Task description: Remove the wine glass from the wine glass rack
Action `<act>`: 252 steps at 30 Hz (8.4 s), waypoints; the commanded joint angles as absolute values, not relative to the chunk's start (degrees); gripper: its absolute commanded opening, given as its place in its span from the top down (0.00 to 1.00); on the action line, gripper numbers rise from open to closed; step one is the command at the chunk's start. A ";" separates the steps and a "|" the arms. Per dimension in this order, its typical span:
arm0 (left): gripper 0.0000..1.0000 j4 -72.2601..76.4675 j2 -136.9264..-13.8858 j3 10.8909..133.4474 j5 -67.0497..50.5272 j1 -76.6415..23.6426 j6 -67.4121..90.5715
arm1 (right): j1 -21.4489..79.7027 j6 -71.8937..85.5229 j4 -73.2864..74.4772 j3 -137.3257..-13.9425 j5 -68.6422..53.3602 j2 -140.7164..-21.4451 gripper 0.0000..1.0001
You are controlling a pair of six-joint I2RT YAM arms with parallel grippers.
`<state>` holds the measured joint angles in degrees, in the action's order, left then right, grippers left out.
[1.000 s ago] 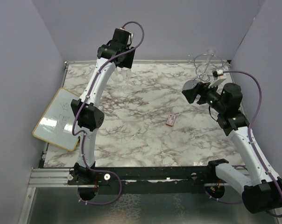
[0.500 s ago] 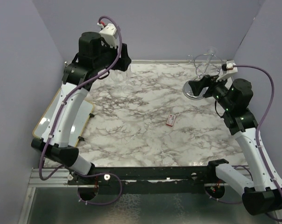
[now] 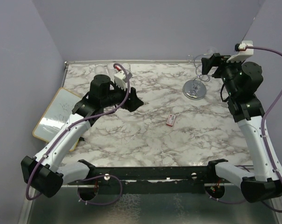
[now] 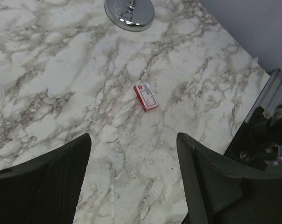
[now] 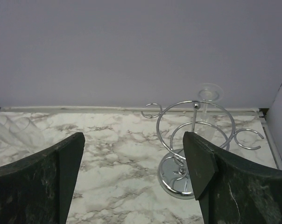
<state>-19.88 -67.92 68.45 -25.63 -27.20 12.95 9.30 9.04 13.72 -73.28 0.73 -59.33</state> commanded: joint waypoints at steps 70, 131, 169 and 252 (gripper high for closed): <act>0.25 -9.46 -63.19 48.52 -26.10 -29.76 2.37 | -12.04 29.71 29.87 -131.01 -11.45 -126.92 0.49; 0.25 -9.36 -63.62 48.34 -26.40 -29.71 2.61 | -12.64 36.82 22.86 -124.31 -18.63 -122.38 0.96; 0.25 -9.37 -63.82 48.34 -26.55 -29.81 2.66 | -16.44 63.11 -4.47 -109.87 -29.84 -121.95 0.99; 0.25 -9.56 -62.23 47.72 -26.42 -29.82 2.75 | -6.59 59.92 -4.82 -121.73 -28.20 -114.88 0.99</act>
<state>-10.79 -63.51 47.97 -25.50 -29.65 3.05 -5.74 61.34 -3.40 -120.07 -29.34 -119.17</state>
